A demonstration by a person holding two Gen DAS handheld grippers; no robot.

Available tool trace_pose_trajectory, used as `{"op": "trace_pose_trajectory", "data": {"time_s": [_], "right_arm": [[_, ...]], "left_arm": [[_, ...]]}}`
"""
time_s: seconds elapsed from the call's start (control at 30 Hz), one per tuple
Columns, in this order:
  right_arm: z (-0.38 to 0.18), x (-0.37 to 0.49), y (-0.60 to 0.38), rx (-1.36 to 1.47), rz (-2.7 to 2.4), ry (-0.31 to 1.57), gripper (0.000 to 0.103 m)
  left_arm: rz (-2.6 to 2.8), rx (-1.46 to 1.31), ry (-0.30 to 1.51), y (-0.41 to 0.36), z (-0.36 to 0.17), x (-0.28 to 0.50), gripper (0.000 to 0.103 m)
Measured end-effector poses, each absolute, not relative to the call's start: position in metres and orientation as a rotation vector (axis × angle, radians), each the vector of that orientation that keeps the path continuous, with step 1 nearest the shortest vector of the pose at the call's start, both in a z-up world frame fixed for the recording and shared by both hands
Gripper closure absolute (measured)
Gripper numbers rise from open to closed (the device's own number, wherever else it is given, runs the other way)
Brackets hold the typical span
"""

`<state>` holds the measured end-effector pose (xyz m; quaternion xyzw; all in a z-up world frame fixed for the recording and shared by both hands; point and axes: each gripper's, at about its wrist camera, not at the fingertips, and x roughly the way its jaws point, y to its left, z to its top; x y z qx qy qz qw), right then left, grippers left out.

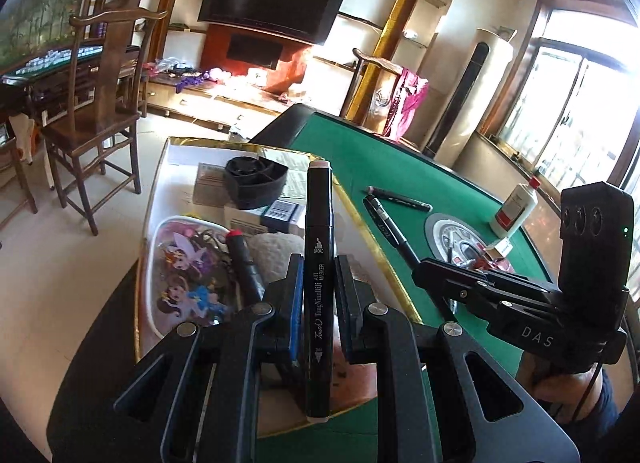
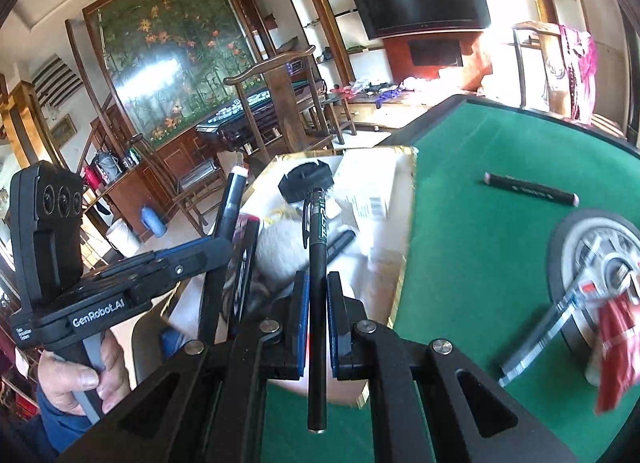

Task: Organize objects
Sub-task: 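Carry both held black markers over to the tray, then lower both markers into the tray and open both tools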

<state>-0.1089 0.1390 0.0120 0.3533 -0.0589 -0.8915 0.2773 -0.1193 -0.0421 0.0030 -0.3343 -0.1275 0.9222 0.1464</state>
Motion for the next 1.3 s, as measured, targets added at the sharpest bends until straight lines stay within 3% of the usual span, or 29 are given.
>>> {"op": "trace_pose_trajectory", "data": {"time_s": [0.8,0.83,0.9,0.97,1.3], "right_arm": [[-0.015,-0.173,0.085,1.083,-2.412,-0.086,0.096],[-0.016,-0.173,0.085,1.081,-2.409,-0.078,0.096],[-0.016,-0.171,0.088,1.078,-2.405,-0.081,0.096],[-0.014,-0.170,0.093,1.065,-2.399,-0.095,0.096],[0.009,-0.139,0.174,1.025,-2.501,-0.075,0.096]], "left_arm": [[2.673,-1.147,-0.476,-0.079,-0.024,-0.176,0.088],[2.670,-1.147,-0.489,-0.080,-0.025,-0.176,0.087],[2.659,-1.148,-0.515,-0.082,-0.024,-0.174,0.075],[2.661,-1.129,-0.530,-0.083,-0.022,-0.171,0.056],[2.651,-1.029,-0.440,-0.055,0.012,-0.136,0.053]]}}
